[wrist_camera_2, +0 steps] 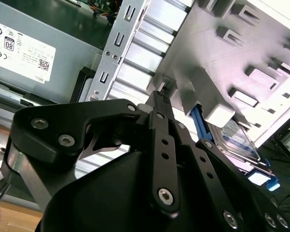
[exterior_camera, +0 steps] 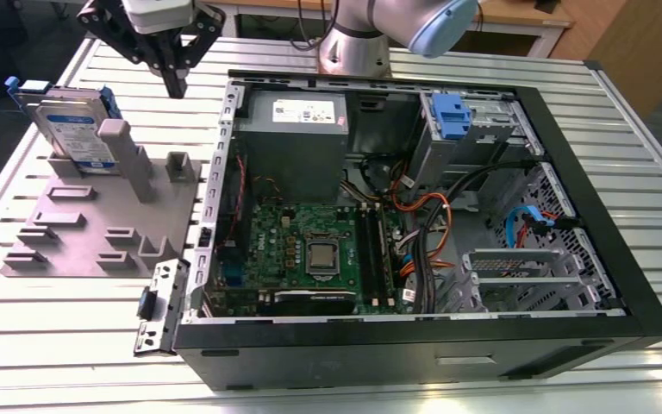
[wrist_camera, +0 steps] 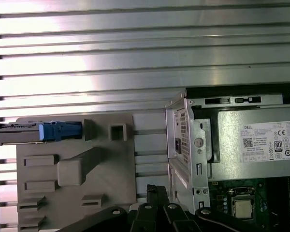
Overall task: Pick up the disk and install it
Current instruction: 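Reach for the disk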
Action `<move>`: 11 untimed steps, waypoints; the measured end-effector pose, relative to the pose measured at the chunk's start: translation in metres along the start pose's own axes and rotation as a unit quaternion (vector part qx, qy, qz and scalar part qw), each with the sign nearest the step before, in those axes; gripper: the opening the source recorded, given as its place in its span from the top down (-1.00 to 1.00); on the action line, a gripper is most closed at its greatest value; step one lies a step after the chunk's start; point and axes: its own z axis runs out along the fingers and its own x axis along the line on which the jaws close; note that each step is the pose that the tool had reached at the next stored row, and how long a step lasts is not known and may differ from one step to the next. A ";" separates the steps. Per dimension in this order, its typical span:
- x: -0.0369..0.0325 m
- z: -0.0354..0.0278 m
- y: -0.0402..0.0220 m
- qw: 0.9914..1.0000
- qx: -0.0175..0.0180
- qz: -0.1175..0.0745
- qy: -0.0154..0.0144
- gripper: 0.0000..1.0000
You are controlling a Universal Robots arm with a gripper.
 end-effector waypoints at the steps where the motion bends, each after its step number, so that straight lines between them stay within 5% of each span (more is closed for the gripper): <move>1: 0.0012 0.0000 -0.0001 1.000 0.000 0.000 0.000 0.79; 11: 0.0024 0.0000 -0.0002 1.000 0.000 0.000 0.000 0.79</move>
